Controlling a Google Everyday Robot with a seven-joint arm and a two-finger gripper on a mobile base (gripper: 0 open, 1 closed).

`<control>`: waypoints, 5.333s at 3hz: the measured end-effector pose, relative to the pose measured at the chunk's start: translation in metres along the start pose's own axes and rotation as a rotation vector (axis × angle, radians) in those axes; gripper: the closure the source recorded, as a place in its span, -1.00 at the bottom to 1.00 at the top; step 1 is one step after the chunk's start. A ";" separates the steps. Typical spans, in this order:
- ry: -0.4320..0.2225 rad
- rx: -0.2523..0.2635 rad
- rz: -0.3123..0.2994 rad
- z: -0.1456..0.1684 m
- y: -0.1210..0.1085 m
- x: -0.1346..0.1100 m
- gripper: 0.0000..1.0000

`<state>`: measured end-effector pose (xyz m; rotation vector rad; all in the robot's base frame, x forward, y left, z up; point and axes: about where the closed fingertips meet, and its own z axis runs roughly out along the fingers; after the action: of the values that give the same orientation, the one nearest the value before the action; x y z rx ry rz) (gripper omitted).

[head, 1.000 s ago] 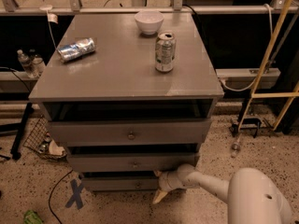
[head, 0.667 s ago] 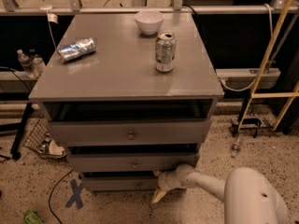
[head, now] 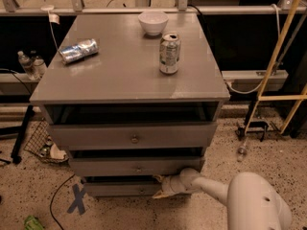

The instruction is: Open bottom drawer

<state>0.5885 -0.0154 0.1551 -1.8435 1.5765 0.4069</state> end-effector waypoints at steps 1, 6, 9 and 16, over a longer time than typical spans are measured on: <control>0.002 0.004 0.007 -0.004 0.004 0.001 0.23; 0.001 -0.001 0.031 -0.012 0.013 0.004 1.00; 0.001 -0.001 0.031 -0.012 0.013 0.004 1.00; 0.001 -0.001 0.031 -0.012 0.013 0.003 1.00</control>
Offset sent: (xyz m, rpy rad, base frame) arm -0.0318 -0.0361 -0.0026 0.0128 0.0584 -0.0612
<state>0.5741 -0.0266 0.1579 -1.8220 1.6070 0.4208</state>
